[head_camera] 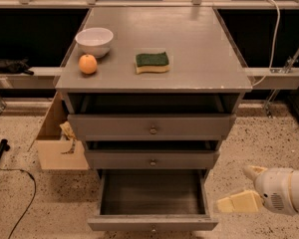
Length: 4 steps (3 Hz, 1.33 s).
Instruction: Close bottom drawer
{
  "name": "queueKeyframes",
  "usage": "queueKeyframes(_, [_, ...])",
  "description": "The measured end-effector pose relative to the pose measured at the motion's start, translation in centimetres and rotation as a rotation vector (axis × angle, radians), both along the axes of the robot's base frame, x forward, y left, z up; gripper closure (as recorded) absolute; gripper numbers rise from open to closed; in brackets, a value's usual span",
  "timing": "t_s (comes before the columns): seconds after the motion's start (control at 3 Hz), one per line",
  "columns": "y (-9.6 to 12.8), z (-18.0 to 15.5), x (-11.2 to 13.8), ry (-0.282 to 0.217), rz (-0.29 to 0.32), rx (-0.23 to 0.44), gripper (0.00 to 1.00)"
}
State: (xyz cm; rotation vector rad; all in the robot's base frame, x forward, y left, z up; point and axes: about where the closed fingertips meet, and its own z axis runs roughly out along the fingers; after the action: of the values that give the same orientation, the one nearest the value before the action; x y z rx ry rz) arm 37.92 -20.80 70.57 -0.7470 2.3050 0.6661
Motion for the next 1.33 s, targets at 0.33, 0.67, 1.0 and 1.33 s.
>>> queueKeyframes(0.33, [-0.1, -0.1, 0.3, -0.011, -0.016, -0.010, 0.00])
queueKeyframes(0.67, [0.0, 0.0, 0.7, -0.010, -0.015, -0.023, 0.00])
queueKeyframes(1.0, [2.3, -2.0, 1.0, 0.027, -0.005, -0.005, 0.00])
queueKeyframes(1.33, [5.3, -6.1, 0.9, 0.107, -0.009, 0.034, 0.00])
